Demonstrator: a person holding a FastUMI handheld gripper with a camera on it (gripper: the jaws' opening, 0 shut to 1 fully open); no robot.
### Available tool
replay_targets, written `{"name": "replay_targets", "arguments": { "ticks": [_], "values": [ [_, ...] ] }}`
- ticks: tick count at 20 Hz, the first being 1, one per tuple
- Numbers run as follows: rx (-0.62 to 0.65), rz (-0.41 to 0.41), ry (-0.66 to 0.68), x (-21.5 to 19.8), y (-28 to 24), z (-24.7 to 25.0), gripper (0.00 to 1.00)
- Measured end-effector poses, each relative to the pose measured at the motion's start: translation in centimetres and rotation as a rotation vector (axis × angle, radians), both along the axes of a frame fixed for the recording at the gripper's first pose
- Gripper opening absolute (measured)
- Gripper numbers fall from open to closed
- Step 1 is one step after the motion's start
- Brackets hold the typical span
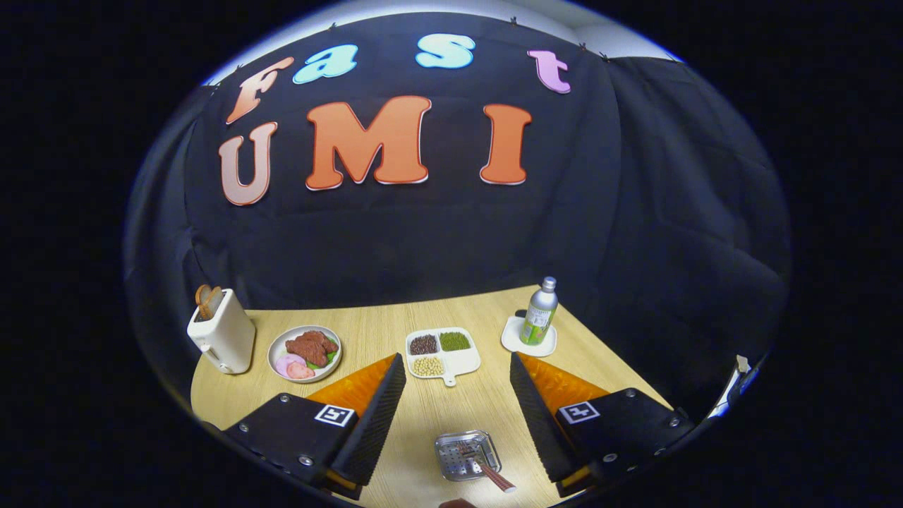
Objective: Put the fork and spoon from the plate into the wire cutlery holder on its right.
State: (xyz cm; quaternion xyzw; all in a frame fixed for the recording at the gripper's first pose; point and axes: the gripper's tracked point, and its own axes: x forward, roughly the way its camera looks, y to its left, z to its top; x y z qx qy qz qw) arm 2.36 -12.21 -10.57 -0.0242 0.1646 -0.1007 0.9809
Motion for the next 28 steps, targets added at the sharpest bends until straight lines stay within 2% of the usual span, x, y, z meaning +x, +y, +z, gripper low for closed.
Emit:
{"name": "replay_targets", "arguments": {
  "ticks": [3, 7, 16, 19, 22, 24, 28],
  "values": [
    [-0.022, 0.009, -0.077, -0.1, 2.0, 1.5, 0.9],
    [-0.001, 0.049, -0.093, -0.2, 5.9, 1.2, 0.9],
    [0.007, 0.229, -0.042, -1.0, 18.4, -1.4, 0.9],
    [0.023, 0.298, 0.06, -1.9, 22.7, -4.4, 0.9],
    [0.043, 0.357, 0.264, -3.3, 26.1, -10.0, 0.9],
    [0.046, 0.361, 0.398, -4.7, 27.5, -13.5, 0.91],
    [0.04, 0.357, 0.547, -7.3, 29.2, -18.0, 0.91]
  ]
}}
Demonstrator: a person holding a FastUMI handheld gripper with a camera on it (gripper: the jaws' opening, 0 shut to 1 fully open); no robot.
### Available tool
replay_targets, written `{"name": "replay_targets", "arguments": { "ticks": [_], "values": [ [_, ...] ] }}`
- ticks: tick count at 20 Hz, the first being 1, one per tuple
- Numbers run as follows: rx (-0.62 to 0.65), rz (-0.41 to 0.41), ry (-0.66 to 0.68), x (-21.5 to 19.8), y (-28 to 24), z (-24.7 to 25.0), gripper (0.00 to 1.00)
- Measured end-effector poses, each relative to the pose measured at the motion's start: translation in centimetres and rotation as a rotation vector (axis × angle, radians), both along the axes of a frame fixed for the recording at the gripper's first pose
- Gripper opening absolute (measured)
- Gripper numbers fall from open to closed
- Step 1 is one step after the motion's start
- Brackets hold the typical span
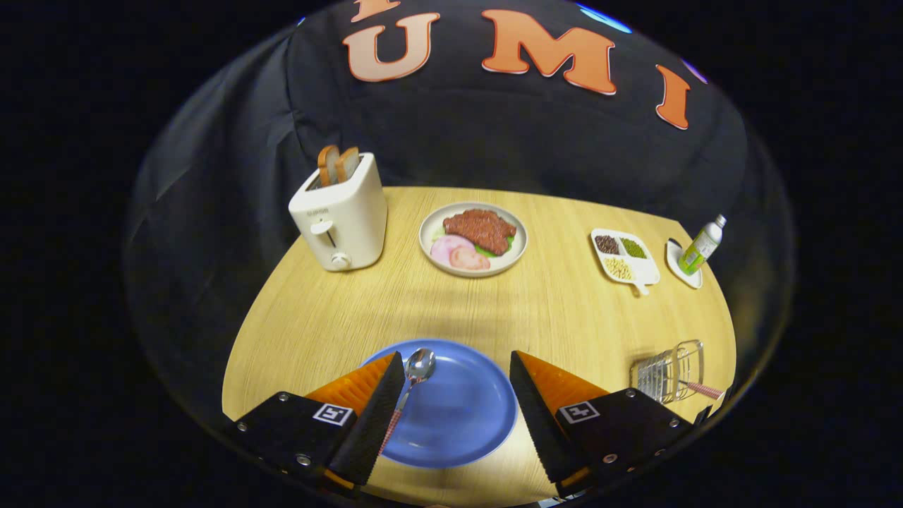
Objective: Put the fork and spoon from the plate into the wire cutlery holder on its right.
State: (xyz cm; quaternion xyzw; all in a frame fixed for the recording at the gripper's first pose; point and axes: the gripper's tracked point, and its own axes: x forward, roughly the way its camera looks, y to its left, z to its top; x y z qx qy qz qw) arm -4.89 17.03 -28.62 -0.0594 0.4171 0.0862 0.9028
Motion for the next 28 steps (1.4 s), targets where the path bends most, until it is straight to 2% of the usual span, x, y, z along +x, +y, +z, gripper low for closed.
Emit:
{"name": "replay_targets", "arguments": {
  "ticks": [4, 8, 13, 16, 17, 18, 22, 28],
  "values": [
    [0.007, -0.03, 0.15, -2.9, 1.5, -4.0, 0.91],
    [-0.006, -0.042, 0.239, -5.2, 2.4, -7.3, 0.87],
    [-0.034, -0.029, 0.221, -6.5, 3.3, -9.6, 0.69],
    [-0.053, 0.013, 0.21, -7.1, 4.4, -10.7, 0.49],
    [-0.051, 0.005, 0.209, -7.2, 4.4, -10.9, 0.44],
    [-0.043, -0.002, 0.203, -7.1, 4.5, -11.0, 0.34],
    [-0.006, -0.029, 0.186, -6.1, 3.6, -10.9, 0.11],
    [0.024, -0.005, 0.086, -3.9, 0.7, -6.2, 0.08]
  ]
}}
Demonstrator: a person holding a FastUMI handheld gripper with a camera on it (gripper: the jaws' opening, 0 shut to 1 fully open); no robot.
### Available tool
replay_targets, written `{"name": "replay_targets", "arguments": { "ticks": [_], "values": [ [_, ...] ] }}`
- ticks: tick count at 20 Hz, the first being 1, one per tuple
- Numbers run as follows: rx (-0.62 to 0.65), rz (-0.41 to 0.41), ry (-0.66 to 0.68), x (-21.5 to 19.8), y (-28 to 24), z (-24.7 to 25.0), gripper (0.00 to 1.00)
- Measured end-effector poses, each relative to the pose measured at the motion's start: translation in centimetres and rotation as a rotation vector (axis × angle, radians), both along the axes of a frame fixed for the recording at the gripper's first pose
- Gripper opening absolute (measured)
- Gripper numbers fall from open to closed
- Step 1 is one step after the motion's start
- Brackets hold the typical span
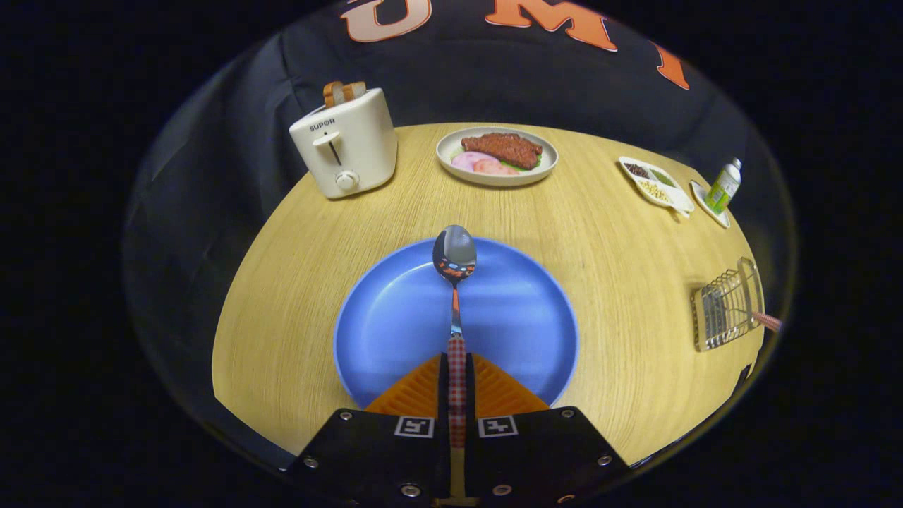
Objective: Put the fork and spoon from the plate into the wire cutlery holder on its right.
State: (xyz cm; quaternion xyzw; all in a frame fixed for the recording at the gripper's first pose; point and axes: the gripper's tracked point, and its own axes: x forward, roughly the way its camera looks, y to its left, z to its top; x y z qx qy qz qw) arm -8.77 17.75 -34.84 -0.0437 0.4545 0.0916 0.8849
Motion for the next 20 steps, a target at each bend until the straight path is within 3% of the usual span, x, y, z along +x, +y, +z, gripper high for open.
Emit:
{"name": "replay_targets", "arguments": {
  "ticks": [3, 9, 13, 16, 20],
  "values": [
    [-0.003, -0.012, -0.083, 2.1, -3.2, 3.7, 0.08],
    [-0.052, -0.12, -0.231, 5.9, -12.5, 10.7, 0.08],
    [-0.093, -0.172, -0.319, 6.4, -18.3, 14.8, 0.08],
    [-0.109, -0.204, -0.326, 5.9, -22.1, 16.1, 0.08],
    [-0.126, -0.202, -0.223, 4.3, -25.9, 15.4, 0.08]
  ]
}}
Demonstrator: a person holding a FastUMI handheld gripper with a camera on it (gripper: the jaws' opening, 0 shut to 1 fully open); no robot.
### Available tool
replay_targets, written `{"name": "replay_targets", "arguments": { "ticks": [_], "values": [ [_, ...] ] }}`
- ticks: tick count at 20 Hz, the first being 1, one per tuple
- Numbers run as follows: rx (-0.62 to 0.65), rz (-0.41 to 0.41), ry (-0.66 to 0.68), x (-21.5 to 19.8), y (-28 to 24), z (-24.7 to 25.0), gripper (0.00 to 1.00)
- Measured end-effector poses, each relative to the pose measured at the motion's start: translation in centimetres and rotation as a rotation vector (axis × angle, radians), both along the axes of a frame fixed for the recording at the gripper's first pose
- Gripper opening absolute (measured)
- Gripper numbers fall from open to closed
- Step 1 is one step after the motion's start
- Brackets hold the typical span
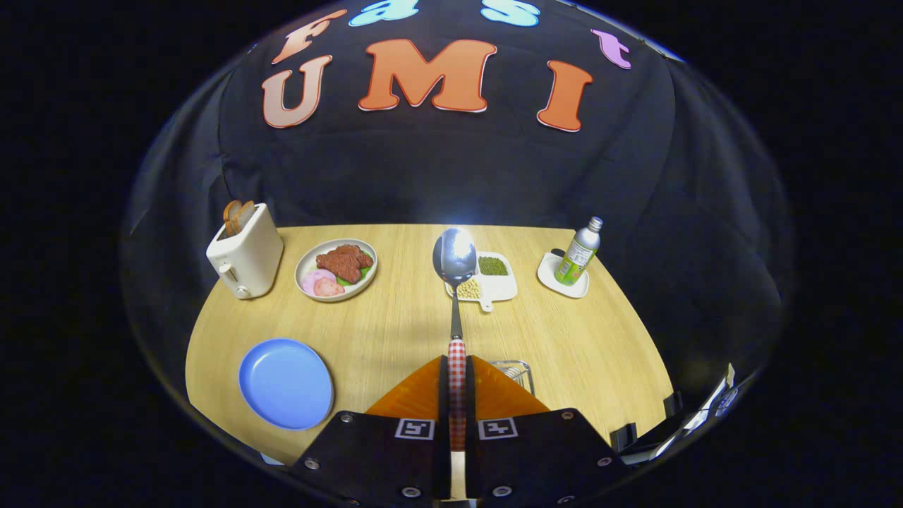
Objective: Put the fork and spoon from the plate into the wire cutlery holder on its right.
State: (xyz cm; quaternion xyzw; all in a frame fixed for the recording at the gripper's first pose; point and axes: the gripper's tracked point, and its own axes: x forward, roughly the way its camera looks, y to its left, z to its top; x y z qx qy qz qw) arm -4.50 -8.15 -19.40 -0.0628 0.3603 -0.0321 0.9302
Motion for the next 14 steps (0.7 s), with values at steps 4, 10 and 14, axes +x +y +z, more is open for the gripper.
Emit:
{"name": "replay_targets", "arguments": {
  "ticks": [4, 10, 14],
  "values": [
    [0.039, 0.009, 0.16, -1.8, -2.2, -2.2, 0.08],
    [0.002, 0.029, 0.344, -4.3, -5.4, -5.1, 0.08],
    [-0.017, 0.078, 0.456, -5.7, -5.5, -6.2, 0.08]
  ]
}}
